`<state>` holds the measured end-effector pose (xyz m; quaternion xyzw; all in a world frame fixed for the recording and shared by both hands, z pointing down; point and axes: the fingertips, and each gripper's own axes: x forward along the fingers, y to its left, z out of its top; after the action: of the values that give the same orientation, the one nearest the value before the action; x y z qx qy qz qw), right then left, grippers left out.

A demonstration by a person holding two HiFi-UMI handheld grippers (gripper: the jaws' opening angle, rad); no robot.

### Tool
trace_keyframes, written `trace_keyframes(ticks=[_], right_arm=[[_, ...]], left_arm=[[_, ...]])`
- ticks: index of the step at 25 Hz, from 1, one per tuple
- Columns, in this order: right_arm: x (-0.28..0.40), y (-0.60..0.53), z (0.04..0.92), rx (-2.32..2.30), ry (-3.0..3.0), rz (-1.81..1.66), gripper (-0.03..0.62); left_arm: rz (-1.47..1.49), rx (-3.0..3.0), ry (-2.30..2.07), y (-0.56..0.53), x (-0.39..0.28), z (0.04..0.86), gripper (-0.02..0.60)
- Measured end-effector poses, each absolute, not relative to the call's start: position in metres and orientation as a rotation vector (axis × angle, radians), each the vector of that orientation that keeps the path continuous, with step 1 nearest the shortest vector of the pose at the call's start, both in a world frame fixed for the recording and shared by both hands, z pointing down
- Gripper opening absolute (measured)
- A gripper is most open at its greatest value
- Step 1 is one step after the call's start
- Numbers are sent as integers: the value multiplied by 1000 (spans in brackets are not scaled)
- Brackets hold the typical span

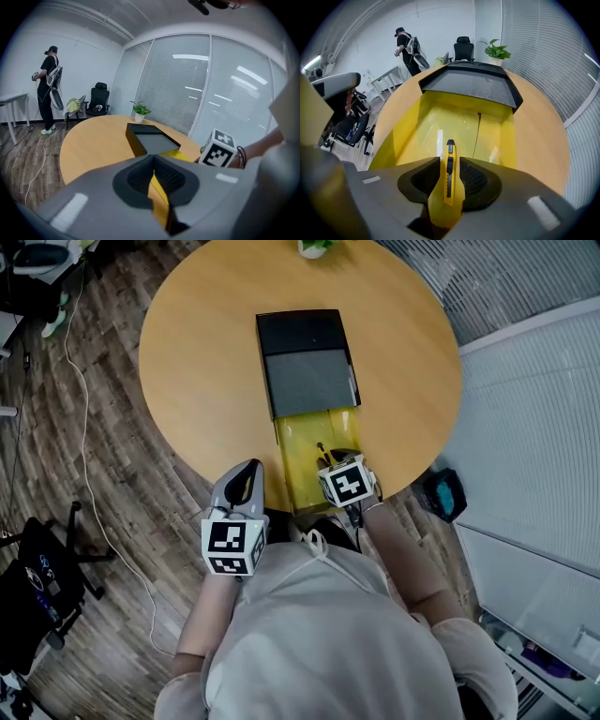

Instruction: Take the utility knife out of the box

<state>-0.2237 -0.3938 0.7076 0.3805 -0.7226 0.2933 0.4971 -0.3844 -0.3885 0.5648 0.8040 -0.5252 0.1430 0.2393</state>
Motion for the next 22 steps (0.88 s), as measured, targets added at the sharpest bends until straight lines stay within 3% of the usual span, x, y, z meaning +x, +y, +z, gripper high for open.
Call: trace_keyframes(ticks=[7,12,22], right_arm=[[-227,-395,711,917,-1749,713,133],[-225,-394,709,927,-1759,730,69],[-226,-392,683,1031,-1852,765,63]], left_arm=[[417,2190,-1423,-385,-394,570,6],[403,2185,-1415,-382,-393,566,6],[397,2214,-1441,-379,-394,551,6]])
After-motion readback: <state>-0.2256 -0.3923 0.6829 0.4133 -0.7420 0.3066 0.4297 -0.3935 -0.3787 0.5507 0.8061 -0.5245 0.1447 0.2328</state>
